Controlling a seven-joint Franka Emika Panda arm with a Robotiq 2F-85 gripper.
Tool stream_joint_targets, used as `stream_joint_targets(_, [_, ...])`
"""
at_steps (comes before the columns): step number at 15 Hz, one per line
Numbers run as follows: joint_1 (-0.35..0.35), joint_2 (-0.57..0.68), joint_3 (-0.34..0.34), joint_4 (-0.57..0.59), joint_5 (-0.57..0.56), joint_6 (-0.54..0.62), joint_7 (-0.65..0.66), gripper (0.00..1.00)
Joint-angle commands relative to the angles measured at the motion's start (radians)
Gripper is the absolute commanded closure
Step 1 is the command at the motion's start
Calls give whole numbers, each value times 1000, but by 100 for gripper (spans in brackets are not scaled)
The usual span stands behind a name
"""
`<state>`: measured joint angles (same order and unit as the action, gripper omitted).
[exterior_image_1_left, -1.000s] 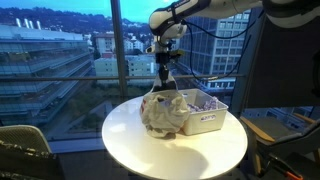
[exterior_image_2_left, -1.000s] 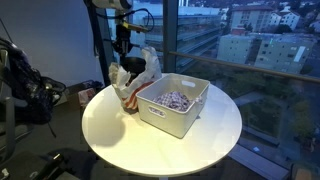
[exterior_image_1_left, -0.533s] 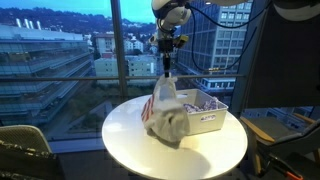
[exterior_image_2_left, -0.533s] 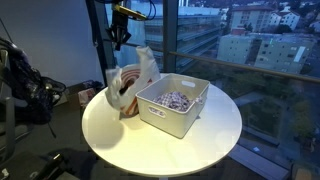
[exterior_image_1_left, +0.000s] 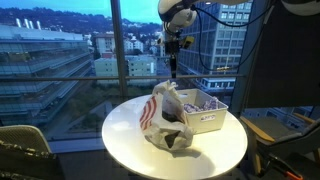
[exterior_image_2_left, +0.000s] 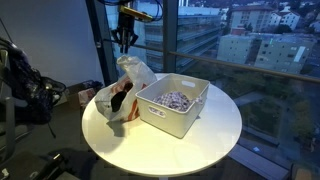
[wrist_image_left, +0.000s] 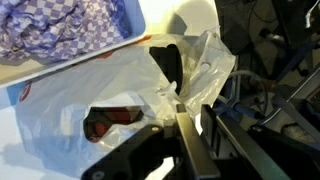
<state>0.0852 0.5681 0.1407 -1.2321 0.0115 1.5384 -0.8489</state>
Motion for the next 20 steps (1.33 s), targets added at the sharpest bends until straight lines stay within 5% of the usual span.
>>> stream_joint_targets(1, [-35,-43,21,-165,32,113,-51,45])
stream_joint_targets(7, [-73,-175,51,-463,144,377,-109,1])
stream_joint_targets(14, [-68,-295,46,-700,206,489,-162,0])
stream_joint_targets(20, [-78,-182,59,-769,238,833,-265,0])
